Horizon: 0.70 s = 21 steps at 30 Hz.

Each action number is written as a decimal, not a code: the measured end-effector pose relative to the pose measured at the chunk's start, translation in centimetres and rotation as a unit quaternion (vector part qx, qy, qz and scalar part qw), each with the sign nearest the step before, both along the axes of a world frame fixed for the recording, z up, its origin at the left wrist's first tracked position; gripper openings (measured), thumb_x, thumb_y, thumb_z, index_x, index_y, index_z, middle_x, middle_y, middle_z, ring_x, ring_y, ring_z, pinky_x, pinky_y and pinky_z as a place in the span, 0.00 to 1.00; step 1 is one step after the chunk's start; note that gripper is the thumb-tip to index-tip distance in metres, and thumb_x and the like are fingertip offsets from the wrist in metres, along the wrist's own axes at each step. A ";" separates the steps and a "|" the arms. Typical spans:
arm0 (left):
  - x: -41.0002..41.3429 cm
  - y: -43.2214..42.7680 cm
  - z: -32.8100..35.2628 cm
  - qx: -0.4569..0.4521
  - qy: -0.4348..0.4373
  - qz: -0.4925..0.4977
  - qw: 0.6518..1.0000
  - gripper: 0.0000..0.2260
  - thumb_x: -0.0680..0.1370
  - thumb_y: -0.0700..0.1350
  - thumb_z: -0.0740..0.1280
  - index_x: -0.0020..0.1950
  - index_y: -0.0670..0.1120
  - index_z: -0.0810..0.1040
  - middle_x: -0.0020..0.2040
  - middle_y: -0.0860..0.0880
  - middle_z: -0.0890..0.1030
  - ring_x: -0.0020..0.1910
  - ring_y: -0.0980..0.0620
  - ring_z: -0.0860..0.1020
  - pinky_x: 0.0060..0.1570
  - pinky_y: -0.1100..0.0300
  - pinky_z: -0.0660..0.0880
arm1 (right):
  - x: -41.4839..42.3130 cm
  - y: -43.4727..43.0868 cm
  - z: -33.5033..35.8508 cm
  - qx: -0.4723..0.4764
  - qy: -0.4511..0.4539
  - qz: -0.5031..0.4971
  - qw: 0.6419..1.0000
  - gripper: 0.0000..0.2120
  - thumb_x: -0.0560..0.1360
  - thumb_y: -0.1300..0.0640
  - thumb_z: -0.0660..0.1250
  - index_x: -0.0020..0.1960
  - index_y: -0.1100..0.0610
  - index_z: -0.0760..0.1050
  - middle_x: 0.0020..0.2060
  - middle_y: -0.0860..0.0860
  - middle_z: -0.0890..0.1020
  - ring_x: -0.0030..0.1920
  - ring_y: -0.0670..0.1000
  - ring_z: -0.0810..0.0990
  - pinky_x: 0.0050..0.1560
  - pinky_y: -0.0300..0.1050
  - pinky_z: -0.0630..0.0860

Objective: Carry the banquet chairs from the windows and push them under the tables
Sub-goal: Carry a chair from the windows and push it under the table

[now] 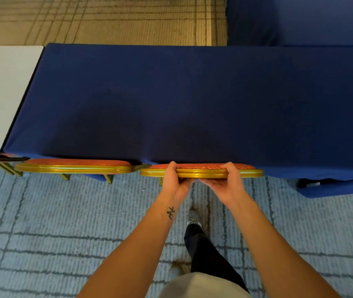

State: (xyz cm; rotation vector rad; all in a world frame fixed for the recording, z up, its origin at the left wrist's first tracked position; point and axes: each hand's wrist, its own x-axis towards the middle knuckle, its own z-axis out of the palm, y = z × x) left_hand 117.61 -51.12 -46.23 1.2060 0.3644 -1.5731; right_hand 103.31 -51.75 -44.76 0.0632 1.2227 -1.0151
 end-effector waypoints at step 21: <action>-0.8 1.5 0.6 -0.003 0.019 -0.019 1.000 0.11 0.85 0.43 0.57 0.59 0.39 0.75 0.57 0.36 0.81 0.61 0.35 0.78 0.63 0.30 0.72 | -0.7 2.7 0.1 0.015 -0.020 -0.029 0.999 0.16 0.76 0.62 0.63 0.63 0.62 0.75 0.56 0.63 0.81 0.60 0.65 0.81 0.61 0.66 0.79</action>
